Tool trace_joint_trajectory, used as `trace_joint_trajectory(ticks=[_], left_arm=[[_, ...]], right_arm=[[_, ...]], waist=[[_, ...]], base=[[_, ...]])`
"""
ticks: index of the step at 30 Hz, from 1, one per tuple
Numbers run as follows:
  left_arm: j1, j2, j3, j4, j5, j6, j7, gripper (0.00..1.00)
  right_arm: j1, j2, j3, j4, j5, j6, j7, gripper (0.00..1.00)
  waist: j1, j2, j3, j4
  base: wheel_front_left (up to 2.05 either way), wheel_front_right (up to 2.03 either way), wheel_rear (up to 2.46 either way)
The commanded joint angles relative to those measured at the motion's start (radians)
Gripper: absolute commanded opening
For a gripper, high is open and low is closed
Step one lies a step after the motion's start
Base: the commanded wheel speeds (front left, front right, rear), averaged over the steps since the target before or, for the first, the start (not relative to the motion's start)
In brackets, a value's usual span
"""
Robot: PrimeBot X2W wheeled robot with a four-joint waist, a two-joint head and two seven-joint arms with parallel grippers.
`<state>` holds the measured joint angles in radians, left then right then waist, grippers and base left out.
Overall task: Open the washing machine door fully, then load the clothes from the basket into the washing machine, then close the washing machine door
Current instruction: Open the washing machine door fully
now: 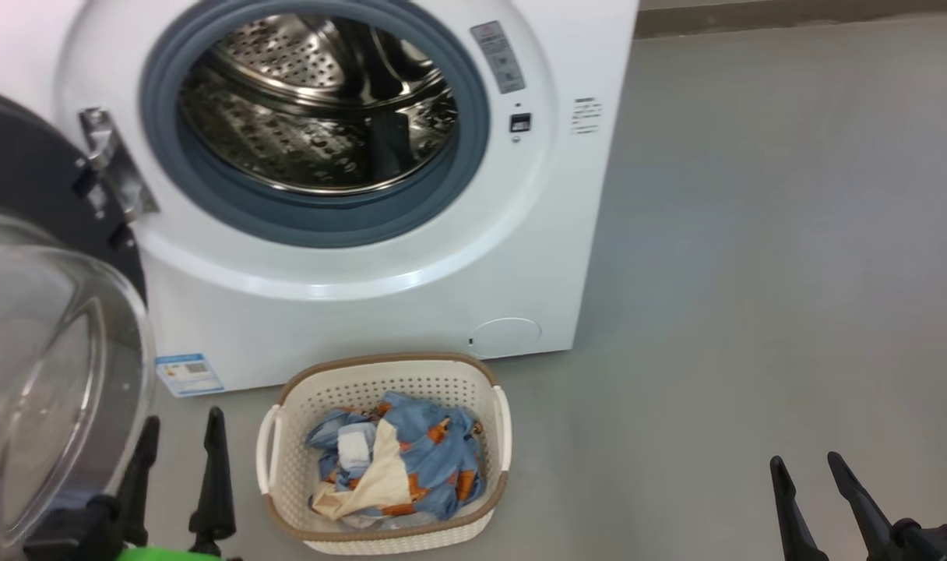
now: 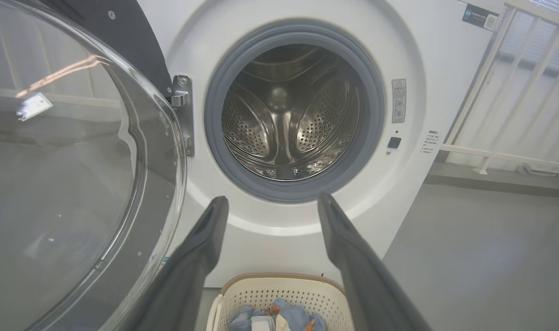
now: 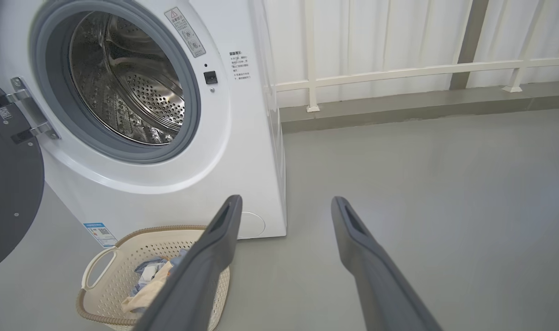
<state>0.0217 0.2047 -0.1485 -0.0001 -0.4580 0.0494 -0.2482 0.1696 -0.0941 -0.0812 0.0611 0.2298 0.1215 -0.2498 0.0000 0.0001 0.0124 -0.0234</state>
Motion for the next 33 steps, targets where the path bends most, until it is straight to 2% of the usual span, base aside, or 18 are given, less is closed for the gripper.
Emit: trace_joint_trajectory(ticks=[1,10,16,24,33], left_arm=[[-0.007,0.005,0.047,-0.01,-0.004,-0.026,-0.012,1.0],[0.063,-0.065,0.176,-0.014,0.098,-0.117,-0.013,1.0],[0.083,-0.118,0.255,-0.01,0.133,-0.155,-0.013,1.0],[0.077,-0.143,0.311,-0.007,0.163,-0.176,-0.013,1.0],[0.07,-0.152,0.32,-0.009,0.174,-0.18,-0.013,1.0]], right_arm=[[-0.003,-0.016,0.022,-0.031,-0.012,0.009,-0.012,1.0],[-0.006,-0.008,0.022,-0.039,-0.011,0.009,-0.012,1.0],[-0.008,-0.001,0.013,-0.043,-0.009,0.009,-0.012,1.0],[-0.013,0.006,0.002,-0.047,-0.011,0.009,-0.012,1.0],[-0.019,0.011,-0.006,-0.045,-0.014,0.009,-0.012,1.0]], waist=[[0.0,-0.0001,-0.001,-0.049],[0.0,-0.0001,0.016,-0.117],[0.0,-0.0001,0.029,-0.138],[0.0,-0.0001,0.051,-0.141],[0.0,-0.0001,0.061,-0.127]], base=[[0.0,0.0,0.0],[0.0,0.0,0.0],[0.0,0.0,0.0],[0.0,0.0,0.0],[0.0,0.0,0.0]])
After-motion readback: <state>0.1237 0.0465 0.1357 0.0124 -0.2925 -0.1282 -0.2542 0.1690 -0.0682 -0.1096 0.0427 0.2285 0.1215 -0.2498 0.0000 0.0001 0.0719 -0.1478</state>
